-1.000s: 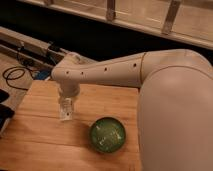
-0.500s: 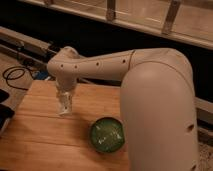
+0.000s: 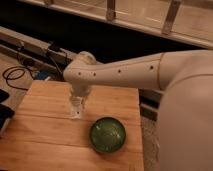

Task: Place the bottle in the ceramic bowl

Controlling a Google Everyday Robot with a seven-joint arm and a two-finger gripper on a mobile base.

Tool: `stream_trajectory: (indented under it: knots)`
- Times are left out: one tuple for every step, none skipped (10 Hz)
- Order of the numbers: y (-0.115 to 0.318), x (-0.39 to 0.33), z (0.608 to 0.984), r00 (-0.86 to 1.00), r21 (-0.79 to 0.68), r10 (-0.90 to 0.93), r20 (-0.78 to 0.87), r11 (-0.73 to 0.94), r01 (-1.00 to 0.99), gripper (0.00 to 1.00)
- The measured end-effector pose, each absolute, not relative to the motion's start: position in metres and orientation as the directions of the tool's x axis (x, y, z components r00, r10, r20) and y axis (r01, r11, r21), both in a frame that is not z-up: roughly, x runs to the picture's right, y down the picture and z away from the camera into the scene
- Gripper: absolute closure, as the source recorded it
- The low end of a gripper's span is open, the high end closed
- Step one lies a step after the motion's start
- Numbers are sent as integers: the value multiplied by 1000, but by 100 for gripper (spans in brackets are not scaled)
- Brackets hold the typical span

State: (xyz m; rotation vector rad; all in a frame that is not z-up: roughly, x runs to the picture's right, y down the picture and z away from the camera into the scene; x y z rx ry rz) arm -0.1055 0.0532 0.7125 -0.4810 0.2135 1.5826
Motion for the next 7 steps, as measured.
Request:
stream_trajectory:
  knots:
    - [59,-88,704,-29,-144,908,-417,-98,-985,100]
    - [71,-64,690,-67,-131,911,-406,-130,-983,100]
    - [83,-45,679,-98,-120,912,-398,-158,-980,100]
    - [93,-26,670,-128,-107,912,-391,-182,-977,100]
    - [100,-17,665,-144,-101,911,-387,-197,-975,100]
    - [102,-14,663,-149,-99,911,-386,-201,-975,100]
    - [102,-14,663,-148,-99,911,-385,-200,-975,100]
